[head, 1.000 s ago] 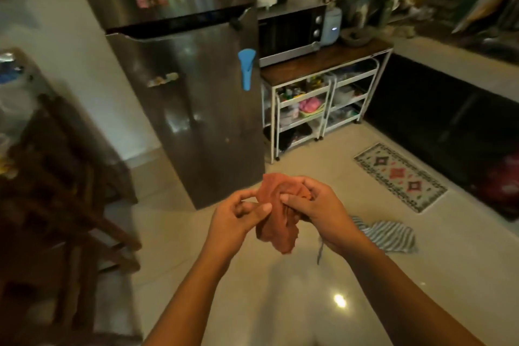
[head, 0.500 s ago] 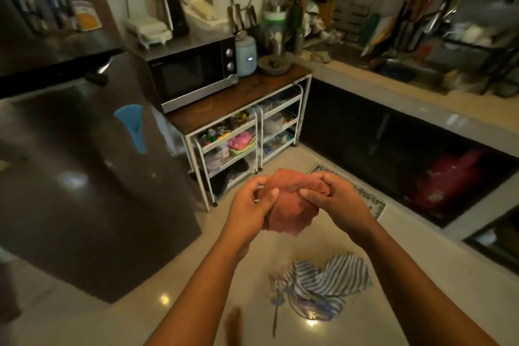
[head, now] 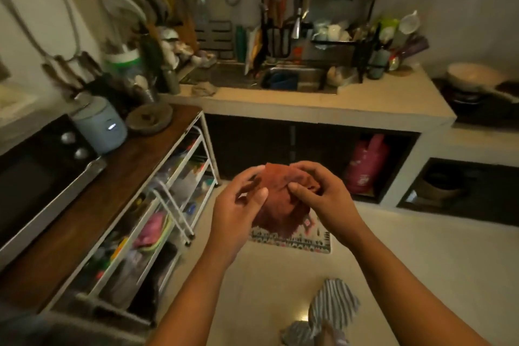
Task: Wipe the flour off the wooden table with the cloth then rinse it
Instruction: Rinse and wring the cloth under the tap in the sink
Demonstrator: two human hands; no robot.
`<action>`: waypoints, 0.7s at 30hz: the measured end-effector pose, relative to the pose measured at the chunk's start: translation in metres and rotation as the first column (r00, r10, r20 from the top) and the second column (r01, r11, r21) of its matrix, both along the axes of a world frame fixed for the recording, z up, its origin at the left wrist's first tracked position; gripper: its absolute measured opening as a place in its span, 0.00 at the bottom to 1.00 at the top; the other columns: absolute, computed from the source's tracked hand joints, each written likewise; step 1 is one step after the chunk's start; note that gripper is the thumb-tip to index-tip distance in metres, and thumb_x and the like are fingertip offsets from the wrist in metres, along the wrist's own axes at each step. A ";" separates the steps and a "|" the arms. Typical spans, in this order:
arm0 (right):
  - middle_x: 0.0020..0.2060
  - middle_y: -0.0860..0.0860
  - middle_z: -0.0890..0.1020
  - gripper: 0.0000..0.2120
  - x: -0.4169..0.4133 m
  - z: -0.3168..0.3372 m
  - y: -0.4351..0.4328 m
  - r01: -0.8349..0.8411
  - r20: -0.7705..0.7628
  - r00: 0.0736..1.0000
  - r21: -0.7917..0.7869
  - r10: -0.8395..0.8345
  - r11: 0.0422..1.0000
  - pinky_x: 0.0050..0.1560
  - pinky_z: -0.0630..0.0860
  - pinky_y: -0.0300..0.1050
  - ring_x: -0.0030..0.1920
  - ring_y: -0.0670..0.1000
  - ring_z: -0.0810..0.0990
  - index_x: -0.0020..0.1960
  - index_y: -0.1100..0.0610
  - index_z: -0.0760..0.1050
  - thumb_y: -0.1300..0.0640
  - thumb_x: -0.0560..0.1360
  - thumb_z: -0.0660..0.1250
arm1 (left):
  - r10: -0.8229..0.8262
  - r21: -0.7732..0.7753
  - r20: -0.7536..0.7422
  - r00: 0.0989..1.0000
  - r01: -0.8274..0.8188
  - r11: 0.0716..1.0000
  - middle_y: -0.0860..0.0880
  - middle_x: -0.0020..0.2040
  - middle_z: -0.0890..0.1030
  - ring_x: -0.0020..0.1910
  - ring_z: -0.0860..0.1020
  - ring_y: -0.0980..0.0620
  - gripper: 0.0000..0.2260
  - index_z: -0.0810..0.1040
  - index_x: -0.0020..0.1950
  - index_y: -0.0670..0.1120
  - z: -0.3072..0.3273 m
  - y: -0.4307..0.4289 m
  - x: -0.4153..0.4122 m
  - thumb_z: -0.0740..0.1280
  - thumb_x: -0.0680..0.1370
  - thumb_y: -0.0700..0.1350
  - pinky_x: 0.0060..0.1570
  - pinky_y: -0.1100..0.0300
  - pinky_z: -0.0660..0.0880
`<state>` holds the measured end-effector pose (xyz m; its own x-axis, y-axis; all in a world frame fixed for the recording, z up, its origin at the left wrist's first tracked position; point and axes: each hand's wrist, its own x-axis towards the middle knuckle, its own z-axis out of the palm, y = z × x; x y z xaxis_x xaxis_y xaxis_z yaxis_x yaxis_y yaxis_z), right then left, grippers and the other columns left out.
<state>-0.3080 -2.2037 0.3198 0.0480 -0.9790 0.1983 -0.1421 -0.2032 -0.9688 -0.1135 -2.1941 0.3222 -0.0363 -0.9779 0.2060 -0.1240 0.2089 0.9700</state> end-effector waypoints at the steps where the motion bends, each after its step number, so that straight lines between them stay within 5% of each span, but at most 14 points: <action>1: 0.55 0.38 0.81 0.15 -0.008 -0.001 -0.021 0.018 0.012 1.000 -0.013 -0.018 1.000 0.53 0.82 0.42 0.57 0.43 0.81 0.62 0.46 0.78 0.57 0.77 0.72 | -0.020 -0.004 0.010 1.000 0.020 1.000 0.64 0.58 0.79 0.59 0.78 0.61 0.14 0.79 0.62 0.61 -0.001 -0.026 -0.008 0.70 0.78 0.49 0.50 0.59 0.81; 8: 0.55 0.38 0.81 0.17 -0.074 -0.004 -0.187 0.006 0.084 0.996 0.008 -0.007 1.000 0.56 0.82 0.48 0.57 0.46 0.81 0.63 0.48 0.79 0.60 0.76 0.73 | -0.076 0.130 -0.096 0.992 0.088 0.988 0.63 0.55 0.80 0.54 0.80 0.61 0.12 0.82 0.58 0.56 -0.001 -0.197 -0.071 0.72 0.76 0.45 0.47 0.57 0.82; 12: 0.54 0.39 0.82 0.16 -0.097 0.007 -0.286 -0.050 0.048 0.998 0.021 0.049 0.999 0.56 0.81 0.44 0.56 0.44 0.81 0.63 0.51 0.80 0.62 0.76 0.72 | -0.054 0.167 -0.134 0.990 0.077 0.983 0.57 0.55 0.82 0.53 0.82 0.58 0.13 0.83 0.55 0.55 0.007 -0.292 -0.096 0.74 0.74 0.41 0.45 0.59 0.81; 21: 0.57 0.44 0.83 0.20 -0.109 -0.011 -0.485 -0.062 0.085 0.995 0.104 0.053 0.993 0.54 0.80 0.42 0.58 0.46 0.83 0.64 0.48 0.79 0.62 0.75 0.74 | 0.051 0.047 -0.066 0.997 -0.048 0.998 0.59 0.52 0.83 0.53 0.81 0.60 0.10 0.83 0.52 0.51 -0.011 -0.499 -0.113 0.72 0.75 0.37 0.52 0.61 0.79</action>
